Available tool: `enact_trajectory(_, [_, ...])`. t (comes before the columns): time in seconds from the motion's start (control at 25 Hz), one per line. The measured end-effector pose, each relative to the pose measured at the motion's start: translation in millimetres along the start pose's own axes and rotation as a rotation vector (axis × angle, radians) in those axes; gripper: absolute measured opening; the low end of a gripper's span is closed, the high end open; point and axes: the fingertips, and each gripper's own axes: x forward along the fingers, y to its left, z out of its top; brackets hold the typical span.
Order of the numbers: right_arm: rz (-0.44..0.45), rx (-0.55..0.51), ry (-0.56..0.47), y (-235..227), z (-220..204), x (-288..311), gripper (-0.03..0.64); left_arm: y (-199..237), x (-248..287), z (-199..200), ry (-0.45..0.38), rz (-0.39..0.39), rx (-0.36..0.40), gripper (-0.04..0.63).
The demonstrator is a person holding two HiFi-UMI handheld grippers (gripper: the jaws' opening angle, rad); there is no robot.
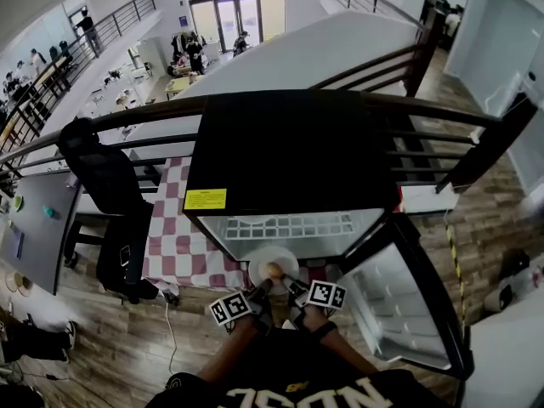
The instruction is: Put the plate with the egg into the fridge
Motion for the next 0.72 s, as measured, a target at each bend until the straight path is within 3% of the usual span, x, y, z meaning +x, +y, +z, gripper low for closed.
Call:
enact_trajectory(0.28, [-0.066,-0.041,0.032,-18.3,0.9,23.8,0.049,27.6,12.1,10.6,0.039,0.038,0.039,0.052])
enact_trajectory(0.72, [-0.116,-0.065,0.064,-41.5,-4.5,44.9,0.055,58.8,22.4,16.0,0.086,0.091,0.03,0.06])
